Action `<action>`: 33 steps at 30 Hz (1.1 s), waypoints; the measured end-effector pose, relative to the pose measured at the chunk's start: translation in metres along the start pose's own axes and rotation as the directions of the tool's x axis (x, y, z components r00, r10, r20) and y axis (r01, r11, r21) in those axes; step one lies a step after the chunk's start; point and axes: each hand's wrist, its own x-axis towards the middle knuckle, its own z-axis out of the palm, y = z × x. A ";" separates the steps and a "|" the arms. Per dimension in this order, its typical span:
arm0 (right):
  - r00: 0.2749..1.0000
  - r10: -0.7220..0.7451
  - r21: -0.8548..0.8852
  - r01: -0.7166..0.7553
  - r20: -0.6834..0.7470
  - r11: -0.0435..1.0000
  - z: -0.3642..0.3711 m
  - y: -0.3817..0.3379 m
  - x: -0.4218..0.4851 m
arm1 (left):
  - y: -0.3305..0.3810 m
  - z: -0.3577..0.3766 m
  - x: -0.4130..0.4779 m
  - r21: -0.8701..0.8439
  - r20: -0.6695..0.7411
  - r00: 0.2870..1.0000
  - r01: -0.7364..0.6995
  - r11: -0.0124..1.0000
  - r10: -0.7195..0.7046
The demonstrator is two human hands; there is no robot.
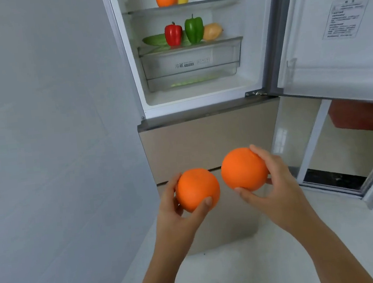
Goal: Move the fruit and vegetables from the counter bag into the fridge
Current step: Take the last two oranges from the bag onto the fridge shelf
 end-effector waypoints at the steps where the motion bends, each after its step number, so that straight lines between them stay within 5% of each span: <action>1: 1.000 -0.009 -0.001 0.009 -0.011 1.000 -0.007 0.008 0.016 | 0.003 0.013 0.016 0.002 0.005 1.000 -0.015 1.000 0.015; 7: 0.994 -0.072 0.013 0.073 -0.086 0.997 -0.017 0.052 0.096 | 0.000 0.072 0.083 -0.013 -0.018 0.996 -0.085 0.996 0.085; 21: 0.965 -0.209 -0.043 0.205 -0.158 0.978 0.019 0.080 0.314 | -0.001 0.083 0.301 -0.169 -0.095 0.973 -0.226 0.959 0.213; 27: 0.910 -0.343 -0.168 0.309 -0.234 0.936 0.008 0.063 0.410 | 0.027 0.082 0.399 -0.162 -0.122 0.914 -0.403 0.901 0.387; 33: 0.870 -0.414 -0.086 0.407 -0.266 0.910 -0.013 0.045 0.482 | 0.072 0.085 0.462 -0.063 -0.242 0.795 -0.584 0.809 0.556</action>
